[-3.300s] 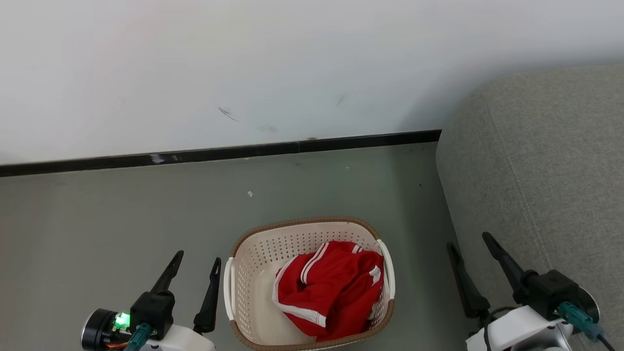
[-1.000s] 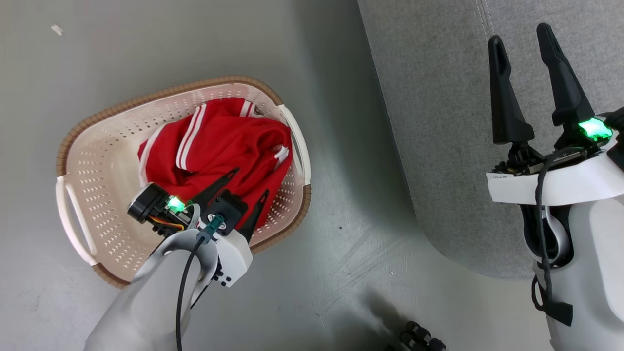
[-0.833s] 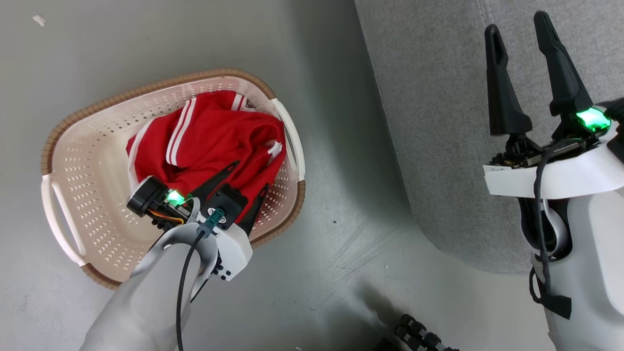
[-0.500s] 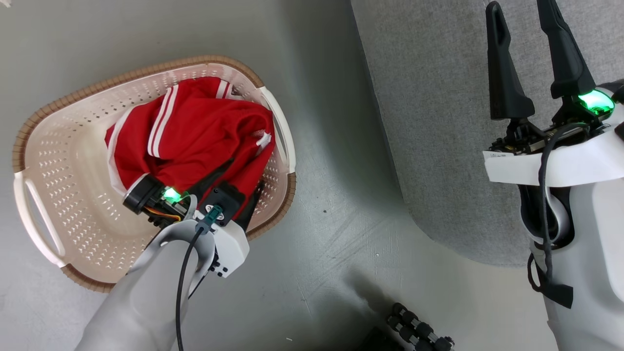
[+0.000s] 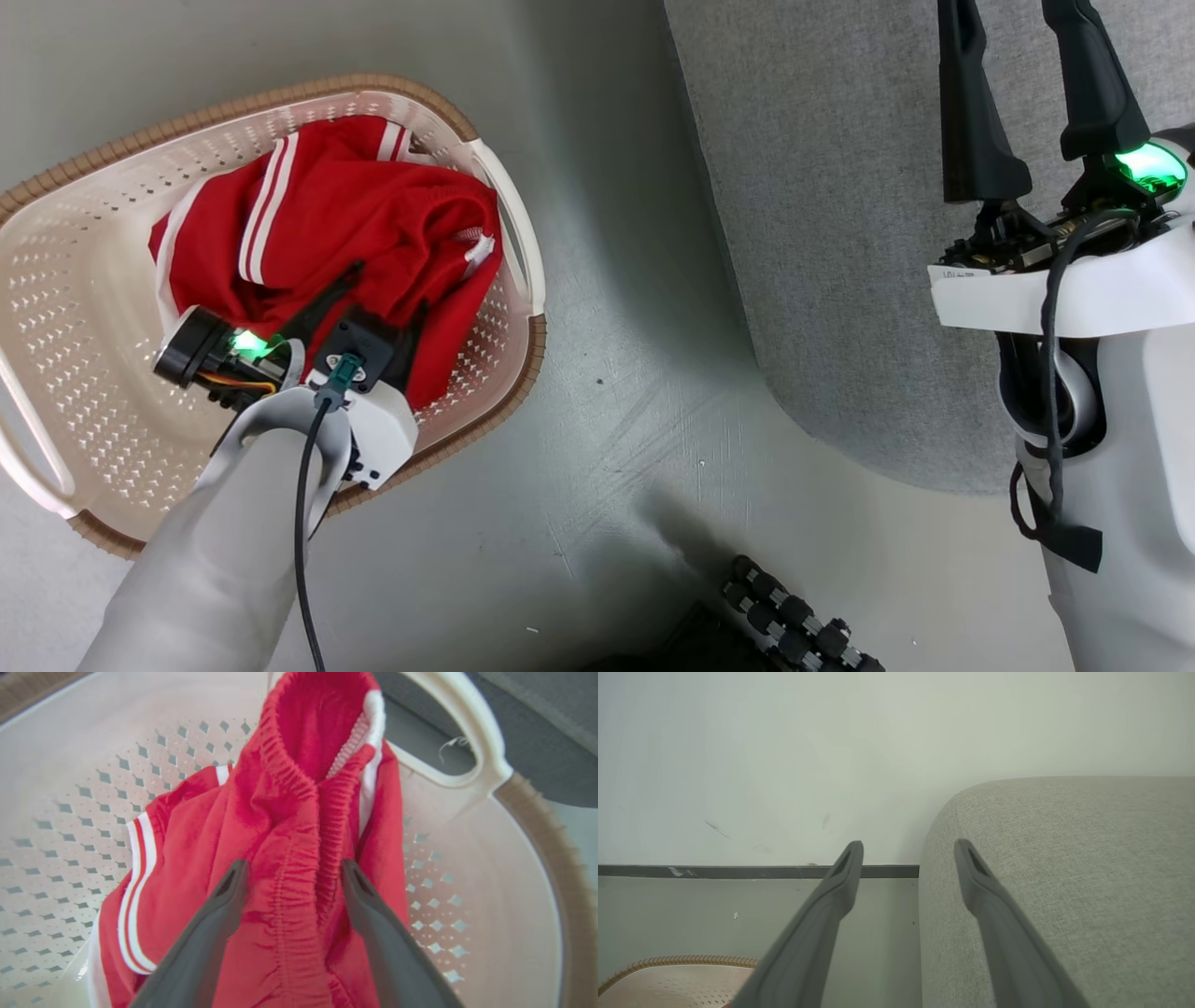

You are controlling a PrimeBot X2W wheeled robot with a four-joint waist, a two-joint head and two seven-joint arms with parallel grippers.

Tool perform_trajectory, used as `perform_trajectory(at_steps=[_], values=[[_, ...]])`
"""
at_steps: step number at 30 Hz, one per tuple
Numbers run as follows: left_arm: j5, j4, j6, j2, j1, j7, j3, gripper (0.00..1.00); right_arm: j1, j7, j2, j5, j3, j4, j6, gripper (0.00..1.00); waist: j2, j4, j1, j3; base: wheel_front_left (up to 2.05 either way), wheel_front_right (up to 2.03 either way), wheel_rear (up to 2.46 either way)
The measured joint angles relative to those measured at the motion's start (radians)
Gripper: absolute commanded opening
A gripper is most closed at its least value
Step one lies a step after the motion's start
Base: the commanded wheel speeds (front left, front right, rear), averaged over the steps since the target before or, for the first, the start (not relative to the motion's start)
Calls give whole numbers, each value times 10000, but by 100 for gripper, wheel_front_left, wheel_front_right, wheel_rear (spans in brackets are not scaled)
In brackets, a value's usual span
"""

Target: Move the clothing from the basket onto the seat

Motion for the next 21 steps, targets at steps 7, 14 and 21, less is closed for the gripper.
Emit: perform_trajectory(at_steps=[7, 14, 21], values=[[102, 374, 389, 92, -153, 2, 130, 100, -164, 0, 0, 86, 46, 2, 0, 100, 0, -85, 0, 208, 0, 0, 0], [138, 685, 570, 142, -358, 0, 265, 77, -229, 0, 0, 163, 63, 90, 0, 100, 0, -113, 0, 277, 0, 0, 0], [134, 709, 291, 174, -384, -88, 142, 0, -361, 0, 0, 161, 71, 205, 0, 100, 0, -59, -1, 216, 0, 0, 0]])
